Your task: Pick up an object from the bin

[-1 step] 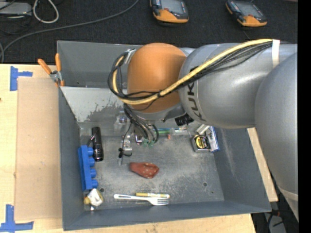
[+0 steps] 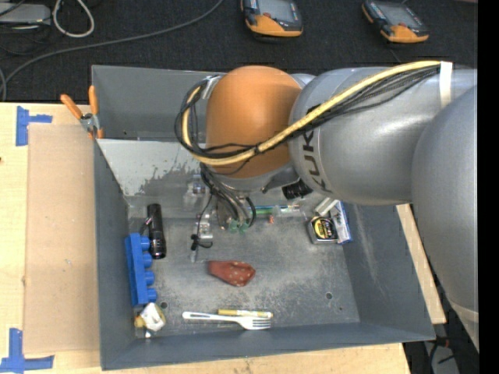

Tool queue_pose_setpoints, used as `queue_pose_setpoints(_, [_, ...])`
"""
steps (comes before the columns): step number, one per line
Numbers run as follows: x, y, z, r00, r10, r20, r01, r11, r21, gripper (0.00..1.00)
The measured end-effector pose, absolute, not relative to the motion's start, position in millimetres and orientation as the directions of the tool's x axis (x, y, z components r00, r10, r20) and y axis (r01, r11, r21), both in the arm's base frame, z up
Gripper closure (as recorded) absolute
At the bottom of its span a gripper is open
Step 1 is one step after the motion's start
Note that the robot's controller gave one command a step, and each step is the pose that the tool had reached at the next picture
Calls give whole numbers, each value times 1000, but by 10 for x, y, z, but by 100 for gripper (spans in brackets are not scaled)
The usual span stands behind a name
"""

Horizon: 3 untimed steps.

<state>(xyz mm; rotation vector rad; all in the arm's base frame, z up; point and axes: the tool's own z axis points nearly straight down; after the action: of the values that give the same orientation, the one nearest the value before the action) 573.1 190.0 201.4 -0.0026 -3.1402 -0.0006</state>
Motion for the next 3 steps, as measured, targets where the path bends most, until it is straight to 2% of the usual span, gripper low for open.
queue_pose_setpoints(1, [5614,1424,1087,-999,40,2,40,999,1,0])
queue_pose_setpoints(2, [5704,1139,1282,-998,-59,-6,-59,998,4,0])
queue_pose_setpoints(3, [5636,988,1127,-996,-86,5,-86,996,2,0])
